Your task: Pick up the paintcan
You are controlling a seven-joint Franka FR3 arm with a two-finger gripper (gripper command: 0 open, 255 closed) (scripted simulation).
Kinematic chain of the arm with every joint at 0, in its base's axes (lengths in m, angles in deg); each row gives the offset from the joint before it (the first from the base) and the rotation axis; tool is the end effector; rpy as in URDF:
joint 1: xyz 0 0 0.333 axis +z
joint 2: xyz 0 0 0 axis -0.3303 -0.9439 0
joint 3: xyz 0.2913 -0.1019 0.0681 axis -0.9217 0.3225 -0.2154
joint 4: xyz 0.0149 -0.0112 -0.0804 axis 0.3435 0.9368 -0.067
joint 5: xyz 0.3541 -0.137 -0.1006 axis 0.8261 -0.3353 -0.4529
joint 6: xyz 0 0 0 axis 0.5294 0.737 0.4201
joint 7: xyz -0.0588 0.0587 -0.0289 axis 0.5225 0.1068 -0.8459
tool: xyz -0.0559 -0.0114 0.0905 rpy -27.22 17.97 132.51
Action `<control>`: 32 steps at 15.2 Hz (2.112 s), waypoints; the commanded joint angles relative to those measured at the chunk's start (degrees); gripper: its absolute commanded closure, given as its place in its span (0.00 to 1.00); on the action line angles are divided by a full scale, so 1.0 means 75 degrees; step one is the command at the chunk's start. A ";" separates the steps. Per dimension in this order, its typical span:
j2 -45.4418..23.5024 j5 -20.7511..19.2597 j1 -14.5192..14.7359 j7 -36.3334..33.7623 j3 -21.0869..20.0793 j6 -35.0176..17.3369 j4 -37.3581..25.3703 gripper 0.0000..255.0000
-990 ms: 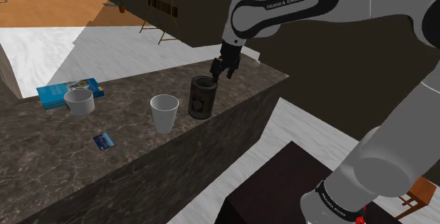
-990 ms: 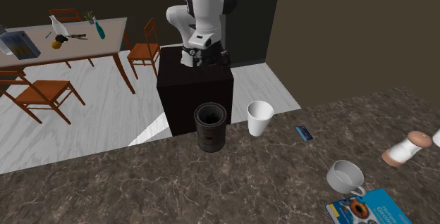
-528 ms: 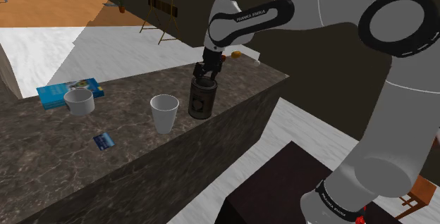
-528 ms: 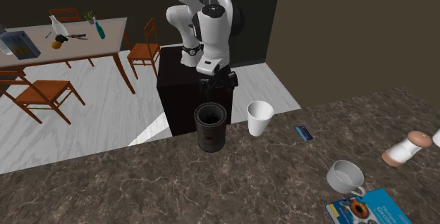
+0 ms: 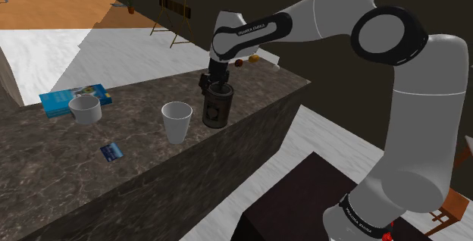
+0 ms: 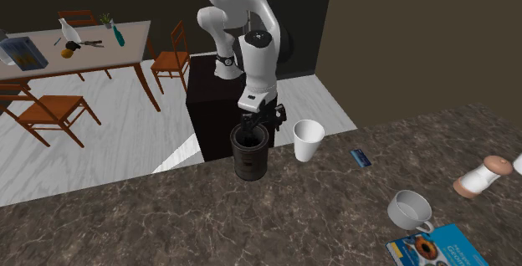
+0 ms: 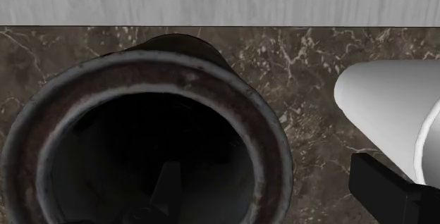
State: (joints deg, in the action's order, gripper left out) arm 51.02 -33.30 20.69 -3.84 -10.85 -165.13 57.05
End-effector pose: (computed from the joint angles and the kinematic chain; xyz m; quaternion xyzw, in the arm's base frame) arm 0.6699 0.0886 0.3387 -0.9976 -0.0597 -0.0282 0.0228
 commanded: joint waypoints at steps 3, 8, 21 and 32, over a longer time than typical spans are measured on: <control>-0.0220 -0.0027 0.0020 -0.0017 0.0013 -0.0375 0.0153 0.00; -0.0204 -0.0025 0.0019 -0.0017 0.0011 -0.0387 0.0182 1.00; 0.0073 0.0006 0.0006 -0.0011 -0.0007 0.0115 -0.0045 1.00; 0.0430 0.0047 -0.0006 -0.0009 -0.0028 0.0901 -0.0476 1.00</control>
